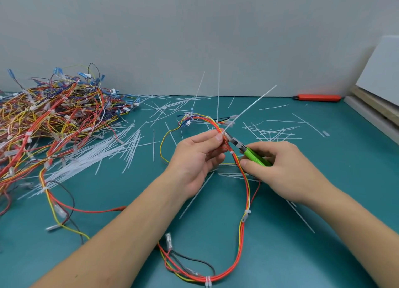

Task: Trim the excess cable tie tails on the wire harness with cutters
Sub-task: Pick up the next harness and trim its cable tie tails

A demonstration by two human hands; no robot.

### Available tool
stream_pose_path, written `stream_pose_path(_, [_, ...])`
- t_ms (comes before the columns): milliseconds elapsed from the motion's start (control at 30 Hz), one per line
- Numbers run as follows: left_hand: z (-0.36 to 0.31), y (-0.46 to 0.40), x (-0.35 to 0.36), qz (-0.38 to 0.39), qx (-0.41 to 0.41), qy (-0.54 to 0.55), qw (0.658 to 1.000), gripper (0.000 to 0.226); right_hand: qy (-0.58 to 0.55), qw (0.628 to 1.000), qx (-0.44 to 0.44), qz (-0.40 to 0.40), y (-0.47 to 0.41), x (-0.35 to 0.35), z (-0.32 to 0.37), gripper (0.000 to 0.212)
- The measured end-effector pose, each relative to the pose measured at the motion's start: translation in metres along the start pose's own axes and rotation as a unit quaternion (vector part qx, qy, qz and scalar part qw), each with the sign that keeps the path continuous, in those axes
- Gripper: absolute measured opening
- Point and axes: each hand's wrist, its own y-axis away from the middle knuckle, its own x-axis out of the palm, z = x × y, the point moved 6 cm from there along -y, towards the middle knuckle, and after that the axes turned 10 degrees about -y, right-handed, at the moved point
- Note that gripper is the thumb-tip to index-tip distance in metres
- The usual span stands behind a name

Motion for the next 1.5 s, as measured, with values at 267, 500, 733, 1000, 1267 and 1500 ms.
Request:
stream_pose_path(267, [0.004, 0.0, 0.001, 0.003, -0.025, 0.052, 0.998, 0.021, -0.035, 0.999, 0.029, 0.008, -0.002, 0.001, -0.006, 0.009])
stream_pose_path(500, [0.004, -0.001, -0.001, -0.011, -0.013, 0.013, 1.0, 0.022, -0.025, 0.999, 0.035, 0.017, -0.002, 0.001, -0.005, 0.012])
stream_pose_path(733, [0.004, -0.001, -0.001, -0.018, -0.002, -0.005, 1.0, 0.019, -0.019, 0.999, 0.034, 0.026, 0.0, 0.003, -0.002, 0.03])
stream_pose_path(1000, [0.005, 0.002, 0.002, -0.007, -0.001, -0.031, 0.999, 0.014, -0.012, 0.998, 0.041, 0.035, -0.001, 0.002, -0.004, 0.028])
stream_pose_path(1267, [0.002, 0.002, 0.004, 0.008, -0.02, -0.016, 1.0, 0.011, -0.074, 0.996, 0.046, -0.018, -0.003, -0.001, -0.002, 0.022])
stream_pose_path(1500, [-0.001, 0.004, 0.0, 0.008, -0.073, -0.001, 0.997, 0.011, -0.135, 0.986, 0.069, -0.067, -0.004, -0.012, -0.006, 0.004])
